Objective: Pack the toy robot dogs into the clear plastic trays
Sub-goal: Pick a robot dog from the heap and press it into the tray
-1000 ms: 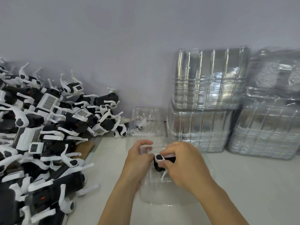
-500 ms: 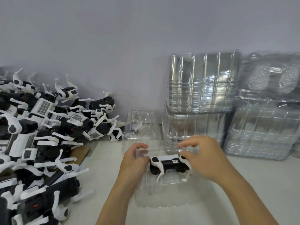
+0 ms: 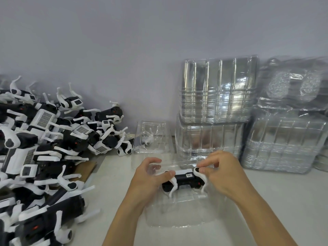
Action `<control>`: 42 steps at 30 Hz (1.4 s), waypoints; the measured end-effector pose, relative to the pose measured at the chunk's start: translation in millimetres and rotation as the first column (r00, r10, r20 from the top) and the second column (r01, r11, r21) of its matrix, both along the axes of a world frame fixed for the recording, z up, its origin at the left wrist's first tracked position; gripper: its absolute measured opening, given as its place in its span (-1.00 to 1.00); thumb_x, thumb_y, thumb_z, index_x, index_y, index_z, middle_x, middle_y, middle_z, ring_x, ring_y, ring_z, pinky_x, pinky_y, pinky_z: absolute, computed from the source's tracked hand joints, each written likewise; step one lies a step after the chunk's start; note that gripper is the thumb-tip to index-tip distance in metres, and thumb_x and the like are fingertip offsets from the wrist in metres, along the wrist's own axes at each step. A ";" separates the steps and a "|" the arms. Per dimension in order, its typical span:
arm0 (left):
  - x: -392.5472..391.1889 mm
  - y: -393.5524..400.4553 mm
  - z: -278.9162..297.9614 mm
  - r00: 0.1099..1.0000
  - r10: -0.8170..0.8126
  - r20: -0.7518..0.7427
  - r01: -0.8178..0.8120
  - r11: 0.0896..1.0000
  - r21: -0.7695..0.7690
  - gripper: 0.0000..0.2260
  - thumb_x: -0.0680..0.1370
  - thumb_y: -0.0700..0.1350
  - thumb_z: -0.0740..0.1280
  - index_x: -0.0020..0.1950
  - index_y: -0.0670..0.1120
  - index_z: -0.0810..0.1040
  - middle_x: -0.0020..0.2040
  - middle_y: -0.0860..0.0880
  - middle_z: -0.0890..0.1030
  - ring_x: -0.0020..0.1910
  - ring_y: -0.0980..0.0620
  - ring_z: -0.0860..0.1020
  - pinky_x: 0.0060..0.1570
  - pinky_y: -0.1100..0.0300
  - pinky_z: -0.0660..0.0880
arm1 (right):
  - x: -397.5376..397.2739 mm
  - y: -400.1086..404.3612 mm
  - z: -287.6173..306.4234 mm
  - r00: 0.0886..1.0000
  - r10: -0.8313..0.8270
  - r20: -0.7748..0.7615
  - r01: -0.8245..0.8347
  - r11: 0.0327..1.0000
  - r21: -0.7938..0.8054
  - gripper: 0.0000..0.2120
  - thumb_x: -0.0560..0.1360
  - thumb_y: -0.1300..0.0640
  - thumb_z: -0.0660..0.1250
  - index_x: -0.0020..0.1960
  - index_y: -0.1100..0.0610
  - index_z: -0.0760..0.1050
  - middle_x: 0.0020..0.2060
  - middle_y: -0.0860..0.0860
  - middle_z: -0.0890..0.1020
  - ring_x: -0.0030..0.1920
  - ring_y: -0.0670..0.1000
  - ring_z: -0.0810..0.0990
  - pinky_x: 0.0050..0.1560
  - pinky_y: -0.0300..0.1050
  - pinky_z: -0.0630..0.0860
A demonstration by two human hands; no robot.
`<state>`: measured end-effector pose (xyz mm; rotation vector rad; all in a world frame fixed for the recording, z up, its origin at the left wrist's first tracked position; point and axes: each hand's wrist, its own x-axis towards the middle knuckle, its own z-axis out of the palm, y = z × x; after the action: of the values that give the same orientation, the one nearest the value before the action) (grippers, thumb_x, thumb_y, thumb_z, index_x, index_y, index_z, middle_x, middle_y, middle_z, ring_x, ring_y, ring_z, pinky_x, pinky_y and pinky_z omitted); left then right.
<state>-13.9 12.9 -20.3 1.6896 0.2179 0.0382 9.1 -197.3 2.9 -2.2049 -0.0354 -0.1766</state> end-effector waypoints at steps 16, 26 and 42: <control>1.2 -2.8 -0.7 0.998 0.053 0.037 -0.052 0.999 -0.012 -0.92 0.57 0.07 0.39 0.03 0.12 0.61 0.03 0.09 0.64 -0.12 0.33 0.58 -0.17 0.36 0.38 | -18.5 33.1 8.4 0.950 0.277 0.147 -0.226 0.929 -0.293 -0.66 0.44 -0.20 0.46 0.19 -0.18 0.62 0.00 -0.26 0.58 0.08 -0.20 0.51 0.20 -0.15 0.45; 0.6 -2.7 -2.0 0.998 0.058 0.034 -0.057 0.998 -0.028 -0.94 0.58 0.05 0.37 0.02 0.13 0.61 0.03 0.13 0.63 -0.09 0.36 0.56 -0.12 0.31 0.37 | -20.1 43.4 3.6 0.931 0.363 0.046 -0.324 0.877 -0.355 -0.72 0.48 -0.15 0.45 0.18 -0.22 0.63 0.04 -0.30 0.58 0.16 -0.13 0.46 0.27 -0.06 0.39; 4.4 3.0 -6.5 0.998 -0.054 0.022 0.054 0.998 -0.017 -0.56 0.37 -0.05 0.61 0.15 0.14 0.52 0.17 0.05 0.56 0.13 0.27 0.52 -0.23 0.47 0.42 | -19.2 33.1 2.9 0.983 0.184 -0.006 -0.168 0.879 -0.446 -0.49 0.37 -0.24 0.46 0.26 -0.28 0.39 0.08 -0.19 0.26 0.15 -0.10 0.18 0.20 -0.11 0.09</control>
<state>-9.6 15.8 -26.8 1.6760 0.1556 0.0142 -10.1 -164.1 5.7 -2.6403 -0.3270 -0.1138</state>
